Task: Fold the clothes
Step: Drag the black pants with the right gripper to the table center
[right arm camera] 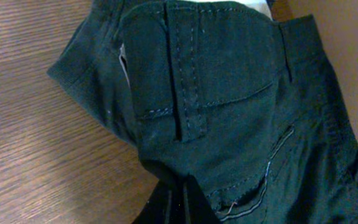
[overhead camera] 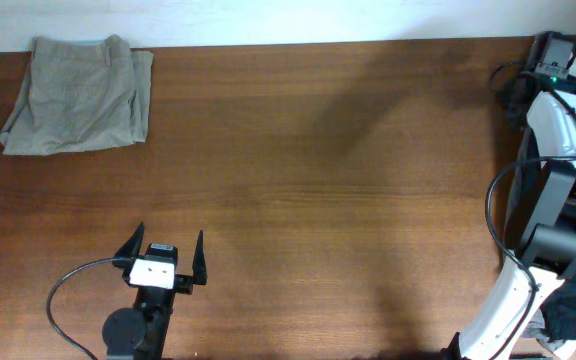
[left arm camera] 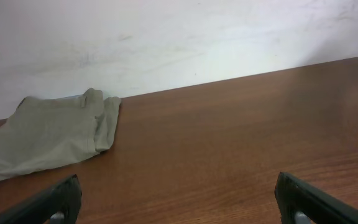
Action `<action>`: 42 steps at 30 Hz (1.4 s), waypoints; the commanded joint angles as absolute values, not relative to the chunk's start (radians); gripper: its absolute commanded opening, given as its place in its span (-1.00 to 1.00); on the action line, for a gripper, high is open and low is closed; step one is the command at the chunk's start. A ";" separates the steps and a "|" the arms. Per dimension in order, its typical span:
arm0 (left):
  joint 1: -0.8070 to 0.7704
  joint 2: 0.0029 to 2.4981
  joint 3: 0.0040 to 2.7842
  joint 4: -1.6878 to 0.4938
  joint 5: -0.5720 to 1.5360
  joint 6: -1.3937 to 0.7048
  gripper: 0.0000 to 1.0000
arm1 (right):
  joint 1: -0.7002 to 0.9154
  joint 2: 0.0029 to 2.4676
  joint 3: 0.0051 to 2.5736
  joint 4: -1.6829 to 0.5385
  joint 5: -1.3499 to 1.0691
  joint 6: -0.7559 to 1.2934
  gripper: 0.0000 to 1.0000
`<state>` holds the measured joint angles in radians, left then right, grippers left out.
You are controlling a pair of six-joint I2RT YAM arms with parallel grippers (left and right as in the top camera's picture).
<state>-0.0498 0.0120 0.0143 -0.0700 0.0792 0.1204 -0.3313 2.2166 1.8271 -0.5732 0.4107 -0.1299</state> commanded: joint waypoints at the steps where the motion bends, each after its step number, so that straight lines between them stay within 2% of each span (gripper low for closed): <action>1: -0.052 0.006 0.009 -0.071 0.090 0.137 0.98 | -0.321 2.171 1.858 -0.574 0.408 -0.113 -0.92; 7: -0.052 0.006 0.009 -0.071 0.090 0.137 0.98 | -0.322 2.164 1.857 -0.573 0.392 -0.114 -0.84; 8: -0.052 0.006 0.009 -0.071 0.090 0.137 0.98 | -0.322 2.164 1.857 -0.572 0.385 -0.114 -0.70; 9: -0.052 0.006 0.009 -0.071 0.090 0.137 0.98 | -0.322 2.164 1.857 -0.573 0.376 -0.114 -0.71; 11: -0.052 0.006 0.009 -0.071 0.090 0.137 0.99 | -0.322 2.164 1.857 -0.572 0.373 -0.114 -0.92; 21: -0.052 0.006 0.009 -0.071 0.090 0.137 0.98 | -0.311 2.093 1.858 -0.588 0.370 -0.115 -0.92; 26: -0.052 0.006 0.009 -0.071 0.090 0.137 0.98 | -0.243 1.986 1.858 -0.611 0.366 -0.114 -0.93; 32: -0.052 0.006 0.009 -0.071 0.090 0.137 0.98 | -0.055 1.916 1.857 -0.642 0.325 -0.113 -0.93; 36: -0.052 0.006 0.009 -0.071 0.090 0.137 0.98 | 0.130 1.920 1.857 -0.655 0.069 0.030 -0.92; 39: -0.052 0.006 0.009 -0.071 0.090 0.137 0.98 | 0.303 1.953 1.857 -0.624 -0.101 0.132 -0.92; 42: -0.052 0.006 0.009 -0.071 0.090 0.137 0.98 | 0.501 2.004 1.857 -0.593 -0.101 0.148 -0.93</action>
<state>-0.0498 0.0120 0.0143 -0.0700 0.0792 0.1204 0.3519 1.9640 1.8301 -0.6151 -0.0090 0.0879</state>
